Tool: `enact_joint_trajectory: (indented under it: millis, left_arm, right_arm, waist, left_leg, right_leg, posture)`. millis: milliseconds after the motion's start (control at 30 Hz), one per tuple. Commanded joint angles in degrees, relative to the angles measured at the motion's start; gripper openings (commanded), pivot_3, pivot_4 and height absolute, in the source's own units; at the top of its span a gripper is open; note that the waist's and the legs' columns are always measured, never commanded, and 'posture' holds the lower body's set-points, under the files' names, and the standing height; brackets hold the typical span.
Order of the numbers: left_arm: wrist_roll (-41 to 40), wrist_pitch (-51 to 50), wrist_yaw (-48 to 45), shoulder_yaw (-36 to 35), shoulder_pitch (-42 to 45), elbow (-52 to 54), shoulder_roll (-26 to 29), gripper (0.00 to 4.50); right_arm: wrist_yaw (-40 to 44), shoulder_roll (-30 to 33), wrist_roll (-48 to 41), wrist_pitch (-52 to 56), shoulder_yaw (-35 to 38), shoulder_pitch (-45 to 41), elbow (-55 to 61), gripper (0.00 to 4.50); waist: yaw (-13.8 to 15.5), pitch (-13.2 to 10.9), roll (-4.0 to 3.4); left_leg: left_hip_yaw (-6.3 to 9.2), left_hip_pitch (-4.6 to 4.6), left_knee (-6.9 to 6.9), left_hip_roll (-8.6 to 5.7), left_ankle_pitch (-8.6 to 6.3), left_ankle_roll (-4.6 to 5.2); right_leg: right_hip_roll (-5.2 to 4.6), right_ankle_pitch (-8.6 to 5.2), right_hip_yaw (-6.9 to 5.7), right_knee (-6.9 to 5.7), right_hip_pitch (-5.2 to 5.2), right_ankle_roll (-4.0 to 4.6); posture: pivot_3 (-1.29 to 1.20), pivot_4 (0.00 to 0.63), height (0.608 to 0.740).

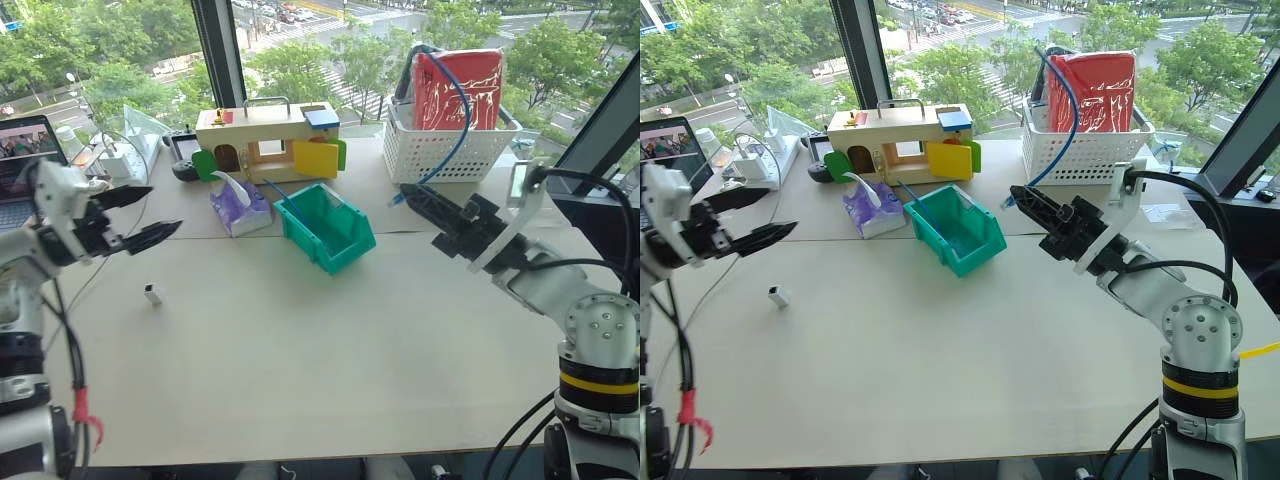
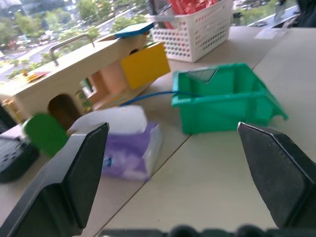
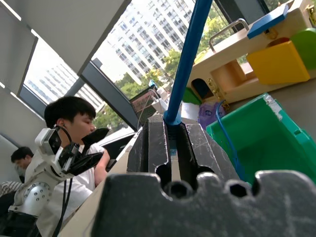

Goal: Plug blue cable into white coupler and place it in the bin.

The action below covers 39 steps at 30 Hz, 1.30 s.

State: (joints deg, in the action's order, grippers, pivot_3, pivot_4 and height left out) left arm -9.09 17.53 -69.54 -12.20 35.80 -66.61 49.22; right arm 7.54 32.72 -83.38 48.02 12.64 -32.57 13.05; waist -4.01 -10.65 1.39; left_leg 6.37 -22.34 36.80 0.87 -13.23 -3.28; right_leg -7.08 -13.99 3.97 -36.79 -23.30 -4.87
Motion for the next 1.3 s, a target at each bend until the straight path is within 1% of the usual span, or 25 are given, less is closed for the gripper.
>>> enact_joint_trajectory:
  millis: [33, 200, 267, 300, 333, 367, 433, 567, 667, 733, 833, 900, 967, 1033, 1133, 1200, 1300]
  left_arm:
    - [0.9, 1.47, 1.21, 0.19, 1.75, -1.52, 0.13, 4.49]
    - [2.2, 1.94, 1.36, 1.05, 2.91, -2.55, -0.76, 4.49]
    - [2.64, 2.0, 1.34, 1.29, 3.2, -2.83, -1.23, 3.97]
    - [2.76, 2.09, 1.12, 1.35, 3.19, -2.97, -1.47, 3.78]
    - [2.56, 2.2, 0.84, 1.13, 3.18, -3.04, -1.67, 3.43]
    - [1.07, 1.42, 0.19, -0.15, 3.43, -3.09, -2.19, 3.02]
    - [-1.86, -0.68, -1.24, -2.59, 4.02, -3.0, -3.06, 2.34]
    - [-3.72, -2.49, -5.28, -3.62, 3.14, -1.09, -4.07, 0.86]
    - [-4.8, -4.26, -8.28, -2.86, 2.37, 2.79, -5.8, 0.81]
    - [-5.82, -6.96, -9.81, -1.68, 1.3, 8.49, -8.21, 0.81]
    - [-9.56, -15.17, -9.92, 0.1, -1.44, 22.15, -13.24, 0.81]
    - [-11.86, -22.11, -6.82, 1.82, -2.91, 32.48, -17.12, 0.81]
    - [-12.51, -26.97, -2.16, 5.28, -3.59, 41.77, -22.78, 0.81]
    - [-11.05, -28.24, 0.18, 8.39, -4.43, 46.75, -25.61, 0.81]
    - [-8.89, -29.83, 5.49, 15.0, -4.25, 52.67, -33.0, 0.81]
    - [-4.75, -29.52, 9.85, 19.66, -3.59, 53.36, -36.65, 0.81]
    - [0.65, -28.56, 14.3, 24.98, -3.05, 53.14, -39.26, 0.81]
  right_arm:
    - [0.03, 1.11, -0.71, 0.34, 2.59, -0.43, 2.37, 0.0]
    - [-0.61, 1.78, -0.96, 0.75, 3.14, -0.54, 2.73, 0.0]
    - [-1.06, 2.1, -1.22, 0.99, 3.4, -0.75, 2.94, 0.0]
    - [-1.29, 2.25, -1.41, 1.14, 3.47, -0.84, 3.06, 0.0]
    - [-1.42, 2.37, -1.53, 1.25, 3.5, -0.89, 3.14, 0.0]
    - [-1.54, 2.5, -1.62, 1.37, 3.53, -0.92, 3.19, 0.0]
    - [-1.76, 2.71, -1.73, 1.58, 3.67, -0.9, 3.23, 0.0]
    - [-2.18, 2.93, -1.86, 1.81, 3.83, -0.63, 3.28, 0.0]
    - [-2.41, 2.67, -1.81, 1.77, 3.78, -0.48, 3.3, 0.0]
    - [-2.55, 2.4, -1.72, 1.62, 3.69, -0.4, 3.35, 0.0]
    - [-2.86, 1.84, -1.55, 1.16, 3.68, -0.01, 3.74, 0.0]
    - [-3.15, 1.57, -1.47, 0.9, 3.87, 0.46, 4.25, 0.0]
    - [-3.73, 1.46, -1.61, 0.56, 4.49, 1.27, 5.19, 0.0]
    - [-4.37, 1.4, -1.72, 0.25, 4.95, 1.8, 5.93, 0.0]
    - [-6.01, 1.77, -2.28, -0.38, 6.58, 3.41, 7.98, 0.0]
    - [-7.3, 2.01, -2.78, -0.85, 7.95, 5.0, 9.71, 0.0]
    - [-9.26, 2.13, -3.72, -1.59, 9.31, 7.12, 12.32, 0.0]
  waist:
    - [-0.04, 0.0, 0.0]
    - [0.02, 0.0, 0.0]
    - [0.04, 0.0, 0.0]
    - [0.04, 0.0, 0.0]
    - [0.04, 0.0, 0.0]
    - [0.03, 0.0, 0.0]
    - [0.0, 0.0, 0.0]
    - [-0.08, 0.0, 0.0]
    - [-0.01, 0.0, 0.0]
    - [0.03, 0.0, 0.0]
    - [0.22, 0.0, 0.0]
    - [0.22, 0.01, 0.02]
    - [0.26, 0.0, 0.02]
    - [0.35, 0.01, 0.03]
    - [0.15, 0.02, 0.02]
    - [0.12, 0.02, 0.02]
    - [0.11, 0.02, 0.02]
  left_leg:
    - [0.0, 0.01, 0.0, 0.0, 0.0, 0.0]
    - [0.0, 0.0, 0.0, 0.0, 0.0, 0.0]
    - [0.0, 0.0, 0.0, -0.01, 0.0, 0.0]
    - [0.0, 0.0, 0.0, -0.01, 0.0, 0.0]
    - [0.0, 0.01, 0.0, -0.01, 0.0, 0.0]
    - [0.0, 0.01, 0.0, 0.0, 0.0, 0.0]
    - [0.0, 0.02, 0.0, 0.0, 0.0, 0.0]
    - [0.0, 0.0, 0.02, 0.0, 0.0, 0.0]
    - [0.0, 0.0, 0.02, 0.0, 0.0, 0.0]
    - [0.0, 0.0, 0.02, -0.01, 0.0, 0.0]
    - [0.01, -0.05, 0.06, -0.01, 0.0, 0.0]
    - [0.02, -0.09, 0.11, -0.01, 0.0, 0.0]
    - [0.04, -0.11, 0.13, -0.01, 0.0, 0.0]
    - [0.06, -0.12, 0.16, -0.02, 0.0, 0.0]
    - [0.05, -0.08, 0.16, -0.02, 0.0, 0.0]
    - [0.05, -0.07, 0.17, -0.03, 0.0, 0.0]
    - [0.04, -0.03, 0.16, -0.04, 0.0, 0.0]
  right_leg:
    - [0.0, 0.0, 0.0, -0.01, 0.0, 0.0]
    - [0.0, 0.0, 0.0, -0.03, -0.01, 0.0]
    - [0.0, 0.0, 0.0, -0.04, -0.01, 0.0]
    - [0.0, 0.0, 0.0, -0.03, -0.01, 0.0]
    - [0.0, 0.0, 0.0, -0.03, -0.01, 0.0]
    - [0.0, 0.0, 0.0, -0.04, 0.0, 0.0]
    - [0.0, 0.0, 0.0, -0.04, -0.01, 0.0]
    - [0.0, 0.0, 0.0, -0.04, -0.01, 0.0]
    - [0.0, 0.0, 0.0, -0.06, -0.01, 0.0]
    - [0.0, 0.0, 0.0, -0.05, 0.0, 0.0]
    - [0.0, 0.0, 0.0, -0.02, 0.01, 0.0]
    - [-0.01, 0.0, 0.0, -0.03, 0.01, 0.0]
    - [-0.01, 0.0, 0.0, -0.02, 0.0, 0.0]
    - [-0.02, 0.0, 0.0, 0.01, 0.03, 0.0]
    - [-0.01, 0.0, 0.0, 0.03, 0.04, 0.0]
    - [-0.01, 0.0, 0.01, 0.08, 0.06, 0.0]
    - [-0.01, 0.0, 0.02, 0.25, 0.06, 0.0]
  posture:
    - [0.0, 0.15, 0.74]
    - [0.0, 0.15, 0.74]
    - [0.0, 0.15, 0.74]
    - [0.0, 0.15, 0.74]
    - [0.0, 0.15, 0.74]
    - [0.0, 0.15, 0.74]
    - [0.0, 0.15, 0.74]
    - [0.0, 0.15, 0.74]
    - [0.0, 0.15, 0.74]
    - [0.0, 0.15, 0.74]
    - [0.0, 0.15, 0.74]
    - [0.0, 0.15, 0.74]
    - [0.0, 0.15, 0.74]
    - [0.0, 0.15, 0.74]
    - [0.0, 0.15, 0.74]
    - [0.0, 0.15, 0.74]
    - [0.0, 0.15, 0.74]
